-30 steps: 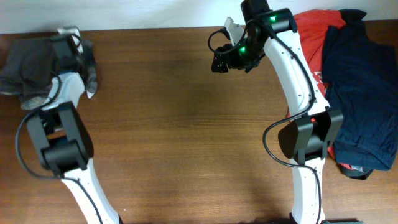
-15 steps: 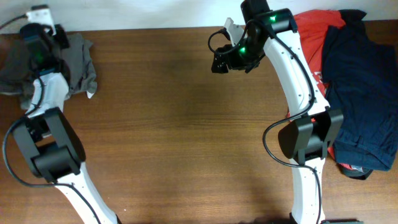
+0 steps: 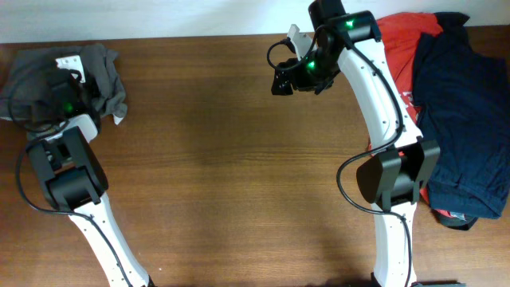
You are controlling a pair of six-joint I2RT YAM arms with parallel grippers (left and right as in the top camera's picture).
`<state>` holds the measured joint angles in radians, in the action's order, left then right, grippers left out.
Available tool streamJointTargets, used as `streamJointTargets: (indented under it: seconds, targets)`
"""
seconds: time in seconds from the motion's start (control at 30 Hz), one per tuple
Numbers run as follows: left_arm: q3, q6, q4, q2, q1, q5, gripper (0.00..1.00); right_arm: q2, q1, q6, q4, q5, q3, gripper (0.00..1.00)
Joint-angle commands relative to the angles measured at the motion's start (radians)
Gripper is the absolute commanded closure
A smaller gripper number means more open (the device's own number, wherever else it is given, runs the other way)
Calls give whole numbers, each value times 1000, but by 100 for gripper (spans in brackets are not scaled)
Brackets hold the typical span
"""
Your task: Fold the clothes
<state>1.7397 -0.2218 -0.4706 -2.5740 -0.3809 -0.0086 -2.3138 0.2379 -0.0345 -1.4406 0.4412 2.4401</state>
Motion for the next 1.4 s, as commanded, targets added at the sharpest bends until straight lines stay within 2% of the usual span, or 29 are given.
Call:
streamJointTargets:
  seconds: [0.0,0.17,0.57,0.77,0.83,0.9,0.93,1.03,1.13,1.2,1.37]
  targets:
    - [-7,-16,19,-80,19,71,73,30,-3,-10,-4,-9,17,20]
    - [-7,-16,38,-108,43,121,73,30,-3,-10,-3,-9,17,20]
    - [-7,-19,-11,-110,121,116,73,30,-3,-10,1,-9,17,20]
    - [0,-19,-21,-109,116,37,72,30,-3,-10,1,-9,17,19]
    - [15,-19,-39,-108,116,38,63,30,-3,-10,2,-9,17,19]
    - [33,-7,-45,-93,116,38,35,30,-3,-10,6,-9,17,19]
    - [42,3,-45,-79,117,39,4,30,-3,-10,8,-8,17,19]
    - [74,48,-44,1,117,38,1,30,-3,-10,23,-9,17,18]
    - [91,60,-28,77,117,38,1,30,-3,-44,47,-14,17,5]
    - [92,60,-4,138,117,38,1,30,-4,-43,76,-16,18,1]
    - [92,60,190,336,117,38,1,31,-3,-43,102,-16,78,1]
